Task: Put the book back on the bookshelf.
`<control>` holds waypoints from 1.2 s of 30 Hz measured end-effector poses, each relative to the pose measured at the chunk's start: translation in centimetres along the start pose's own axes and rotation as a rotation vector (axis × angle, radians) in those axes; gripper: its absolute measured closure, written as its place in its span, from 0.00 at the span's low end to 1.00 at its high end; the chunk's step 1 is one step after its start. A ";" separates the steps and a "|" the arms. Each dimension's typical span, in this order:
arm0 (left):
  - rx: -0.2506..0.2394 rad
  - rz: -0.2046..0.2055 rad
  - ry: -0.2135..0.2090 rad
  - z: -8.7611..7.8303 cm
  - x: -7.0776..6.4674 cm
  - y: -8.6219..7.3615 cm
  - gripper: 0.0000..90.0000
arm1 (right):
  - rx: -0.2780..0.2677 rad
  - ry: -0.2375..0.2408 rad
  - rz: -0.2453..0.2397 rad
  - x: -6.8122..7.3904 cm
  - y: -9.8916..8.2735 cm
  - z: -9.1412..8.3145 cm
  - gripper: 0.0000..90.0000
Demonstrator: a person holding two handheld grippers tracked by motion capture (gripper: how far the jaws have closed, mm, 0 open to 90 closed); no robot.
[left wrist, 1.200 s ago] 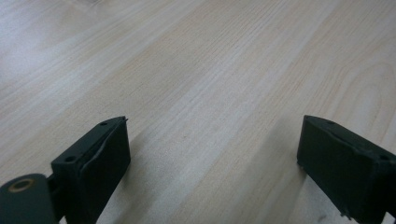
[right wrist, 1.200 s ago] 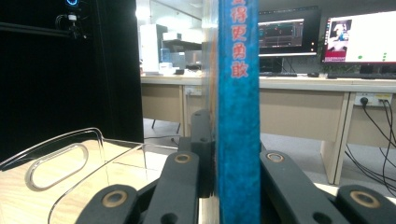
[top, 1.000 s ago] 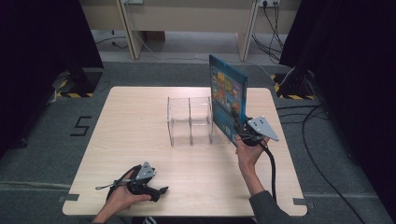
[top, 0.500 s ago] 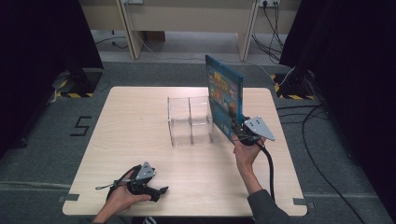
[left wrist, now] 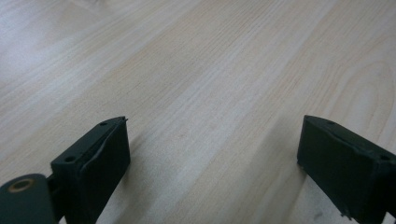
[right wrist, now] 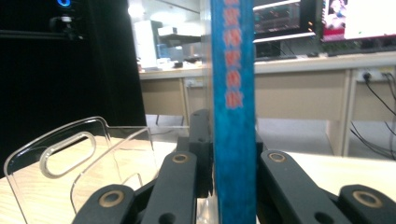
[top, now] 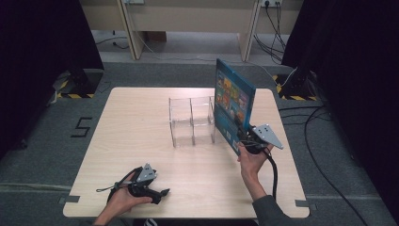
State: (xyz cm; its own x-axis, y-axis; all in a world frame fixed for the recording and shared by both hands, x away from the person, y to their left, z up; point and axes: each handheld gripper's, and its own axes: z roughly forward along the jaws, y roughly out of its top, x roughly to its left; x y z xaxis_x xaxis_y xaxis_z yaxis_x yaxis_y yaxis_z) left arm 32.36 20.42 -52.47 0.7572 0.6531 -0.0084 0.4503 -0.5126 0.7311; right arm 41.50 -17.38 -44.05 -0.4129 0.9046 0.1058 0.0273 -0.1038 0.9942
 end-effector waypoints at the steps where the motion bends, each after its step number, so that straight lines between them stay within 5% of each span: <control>1: 0.000 0.000 0.000 0.0 0.0 0.0 0.09 | 0.005 -0.002 0.004 -0.1 -0.1 -0.2 0.91; 8: -0.004 0.000 0.001 0.0 0.0 0.0 0.09 | 0.040 -0.019 0.107 -1.2 -1.1 -1.9 0.91; 14: -0.003 0.000 0.001 0.0 0.0 0.0 0.09 | 0.057 -0.026 0.118 -1.4 -1.9 -2.3 0.90; 36: -0.007 -0.001 0.001 0.0 0.0 -0.1 0.09 | 0.155 0.035 0.029 -0.7 -1.7 -3.7 0.72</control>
State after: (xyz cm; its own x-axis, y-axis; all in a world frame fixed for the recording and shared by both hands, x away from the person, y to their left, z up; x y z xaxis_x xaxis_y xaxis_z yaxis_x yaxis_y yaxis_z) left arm 32.32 20.41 -52.52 0.7561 0.6544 -0.0083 0.4479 -0.5082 0.7356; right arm 38.38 -19.34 -45.86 -0.4417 0.8867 0.1363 0.1788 -0.0619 0.9819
